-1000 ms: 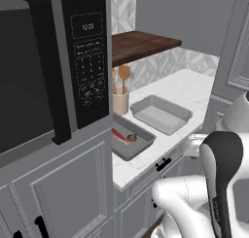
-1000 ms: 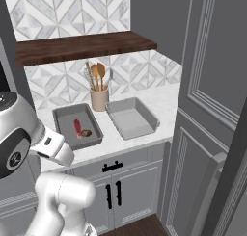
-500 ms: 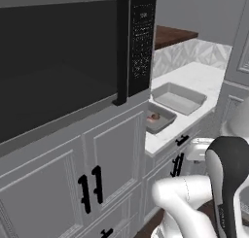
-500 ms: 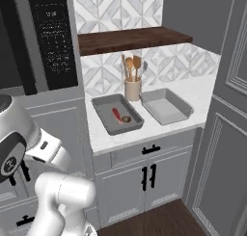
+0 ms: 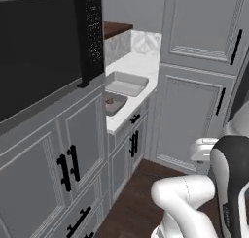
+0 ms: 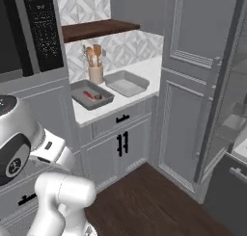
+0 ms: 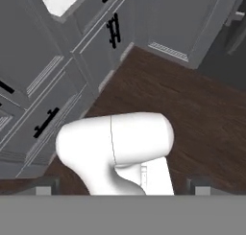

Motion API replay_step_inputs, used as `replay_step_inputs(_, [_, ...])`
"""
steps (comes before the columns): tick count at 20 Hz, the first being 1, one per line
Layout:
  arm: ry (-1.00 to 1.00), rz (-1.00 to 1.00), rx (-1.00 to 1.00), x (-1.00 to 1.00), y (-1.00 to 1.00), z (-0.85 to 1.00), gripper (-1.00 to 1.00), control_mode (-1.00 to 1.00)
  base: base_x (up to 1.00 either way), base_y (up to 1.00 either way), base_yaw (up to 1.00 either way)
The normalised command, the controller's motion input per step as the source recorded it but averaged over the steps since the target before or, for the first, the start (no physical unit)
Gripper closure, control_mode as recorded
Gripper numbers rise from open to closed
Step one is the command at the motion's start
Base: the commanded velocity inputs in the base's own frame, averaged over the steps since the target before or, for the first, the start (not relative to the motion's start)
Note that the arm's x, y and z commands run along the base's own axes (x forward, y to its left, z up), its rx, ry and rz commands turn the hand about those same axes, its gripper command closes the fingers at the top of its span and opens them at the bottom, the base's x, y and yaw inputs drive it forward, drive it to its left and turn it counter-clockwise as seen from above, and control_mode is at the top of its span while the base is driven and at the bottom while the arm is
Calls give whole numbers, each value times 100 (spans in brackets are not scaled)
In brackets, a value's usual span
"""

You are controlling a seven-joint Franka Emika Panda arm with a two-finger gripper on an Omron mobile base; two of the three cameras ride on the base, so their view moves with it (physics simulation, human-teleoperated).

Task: Place one mushroom and one steak in each tupperware on the nearby counter, to pack two identical lunches.

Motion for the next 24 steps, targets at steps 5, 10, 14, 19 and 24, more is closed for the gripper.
replay_step_inputs(5, [0,0,0,0,0,0,-100,100,-52,-23,-70])
replay_step_inputs(10, [0,0,0,0,0,0,-100,100,-10,-72,-60])
replay_step_inputs(14, [0,0,0,0,0,0,-100,100,-7,-94,-49])
replay_step_inputs(19, [0,0,0,0,0,0,-100,100,55,-94,-23])
replay_step_inputs(24, [0,0,0,0,0,0,-100,100,90,-36,0])
